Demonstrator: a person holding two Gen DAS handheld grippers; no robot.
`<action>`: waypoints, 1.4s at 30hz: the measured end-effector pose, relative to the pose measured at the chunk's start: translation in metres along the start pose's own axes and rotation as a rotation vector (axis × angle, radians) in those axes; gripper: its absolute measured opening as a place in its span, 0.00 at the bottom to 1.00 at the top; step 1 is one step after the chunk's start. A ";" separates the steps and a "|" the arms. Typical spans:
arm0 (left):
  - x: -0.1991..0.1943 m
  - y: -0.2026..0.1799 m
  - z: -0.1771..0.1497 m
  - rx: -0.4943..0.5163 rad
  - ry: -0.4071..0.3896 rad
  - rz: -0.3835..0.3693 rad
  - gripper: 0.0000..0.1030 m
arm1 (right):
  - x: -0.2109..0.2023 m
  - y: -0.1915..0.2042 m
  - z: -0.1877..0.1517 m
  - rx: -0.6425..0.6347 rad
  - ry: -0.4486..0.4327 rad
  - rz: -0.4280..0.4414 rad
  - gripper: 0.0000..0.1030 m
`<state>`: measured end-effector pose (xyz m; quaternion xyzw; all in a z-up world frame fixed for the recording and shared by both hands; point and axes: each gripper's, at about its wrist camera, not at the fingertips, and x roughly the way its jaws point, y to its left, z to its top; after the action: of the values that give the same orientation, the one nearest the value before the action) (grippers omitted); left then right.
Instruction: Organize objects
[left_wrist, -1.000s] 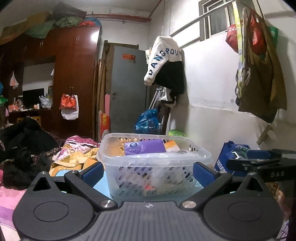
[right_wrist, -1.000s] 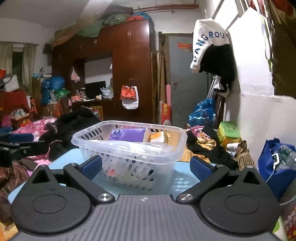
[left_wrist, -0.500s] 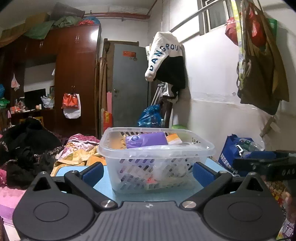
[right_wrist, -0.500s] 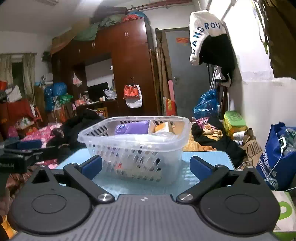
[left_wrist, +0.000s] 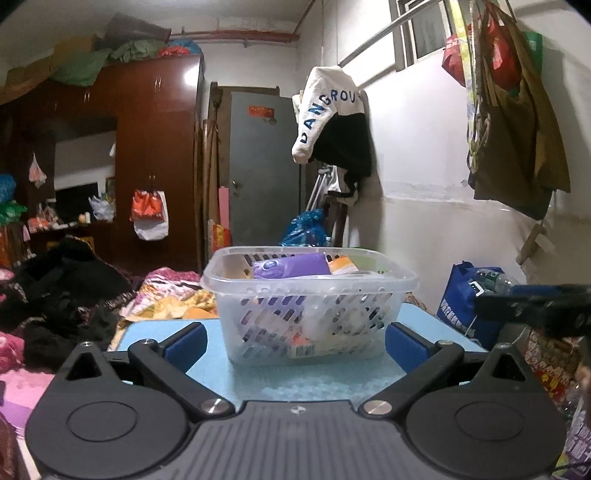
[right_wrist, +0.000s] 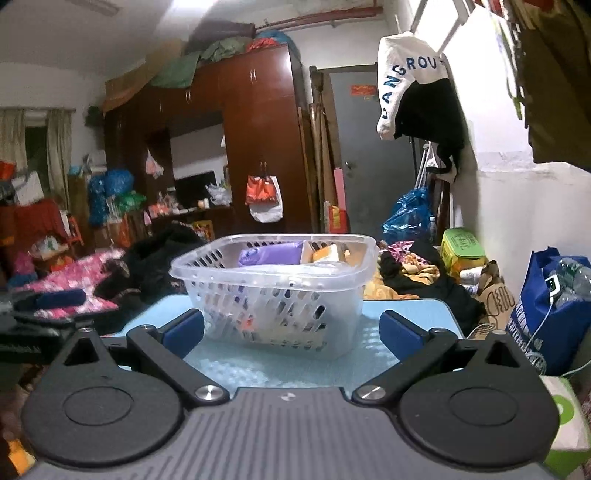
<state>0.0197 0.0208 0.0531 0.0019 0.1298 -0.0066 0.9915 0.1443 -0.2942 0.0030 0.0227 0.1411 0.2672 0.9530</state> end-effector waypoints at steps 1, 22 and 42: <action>-0.003 0.000 0.000 0.001 -0.008 0.004 1.00 | -0.003 0.002 0.001 0.000 -0.006 0.001 1.00; -0.005 -0.001 -0.002 0.002 -0.014 -0.035 1.00 | -0.003 0.016 -0.003 -0.048 -0.018 -0.007 1.00; 0.001 -0.001 -0.004 0.002 0.011 -0.039 1.00 | -0.004 0.016 -0.005 -0.059 -0.007 -0.016 1.00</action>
<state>0.0192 0.0199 0.0493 0.0005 0.1351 -0.0259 0.9905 0.1316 -0.2832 0.0016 -0.0057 0.1299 0.2637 0.9558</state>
